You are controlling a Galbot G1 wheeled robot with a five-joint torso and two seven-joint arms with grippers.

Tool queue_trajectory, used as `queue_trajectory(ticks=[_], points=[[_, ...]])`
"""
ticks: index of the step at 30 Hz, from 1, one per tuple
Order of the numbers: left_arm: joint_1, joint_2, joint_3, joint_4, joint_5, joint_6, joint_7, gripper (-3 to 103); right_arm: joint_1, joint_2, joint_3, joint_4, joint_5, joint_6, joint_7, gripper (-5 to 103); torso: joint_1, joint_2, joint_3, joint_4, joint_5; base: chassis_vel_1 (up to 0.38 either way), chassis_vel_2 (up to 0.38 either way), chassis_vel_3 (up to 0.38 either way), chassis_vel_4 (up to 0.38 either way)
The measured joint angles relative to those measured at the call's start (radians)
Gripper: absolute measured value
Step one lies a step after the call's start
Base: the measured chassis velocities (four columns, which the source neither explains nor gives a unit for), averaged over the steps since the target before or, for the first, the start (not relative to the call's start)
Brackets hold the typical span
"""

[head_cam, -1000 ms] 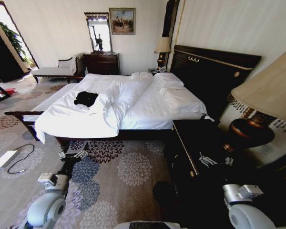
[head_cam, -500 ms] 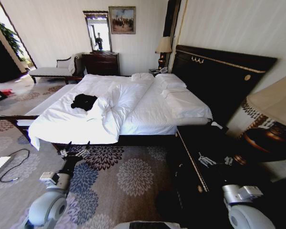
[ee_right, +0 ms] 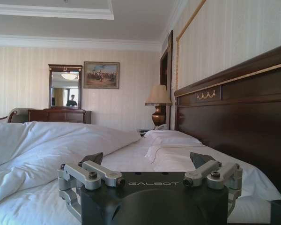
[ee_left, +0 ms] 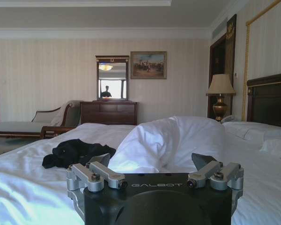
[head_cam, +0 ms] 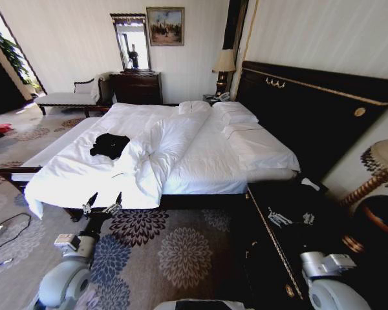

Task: Fold the clothes on the bed.

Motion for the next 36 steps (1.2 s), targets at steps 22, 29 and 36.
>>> queue_trajectory(ticks=[22, 29, 36], points=[[0.007, -0.019, 0.006, -0.01, 0.007, 0.002, -0.004, 100, 0.007, 0.001, -0.009, -0.011, -0.004, 0.004, -0.007, 100, 0.0, 0.0, 0.0, -0.0002, -0.0001, -0.209, 0.219, 0.212, -0.229], [0.02, -0.014, 0.0, -0.013, 0.007, -0.002, -0.002, 100, 0.008, 0.001, -0.012, -0.016, -0.004, 0.004, -0.009, 100, 0.0, 0.0, 0.0, 0.0, -0.0001, -0.233, 0.224, 0.232, -0.236], [0.018, -0.002, -0.006, -0.016, 0.001, -0.002, -0.003, 100, 0.019, -0.001, -0.023, -0.026, -0.004, 0.004, -0.009, 100, 0.0, 0.0, 0.0, 0.0, 0.0001, -0.23, 0.239, 0.222, -0.23]])
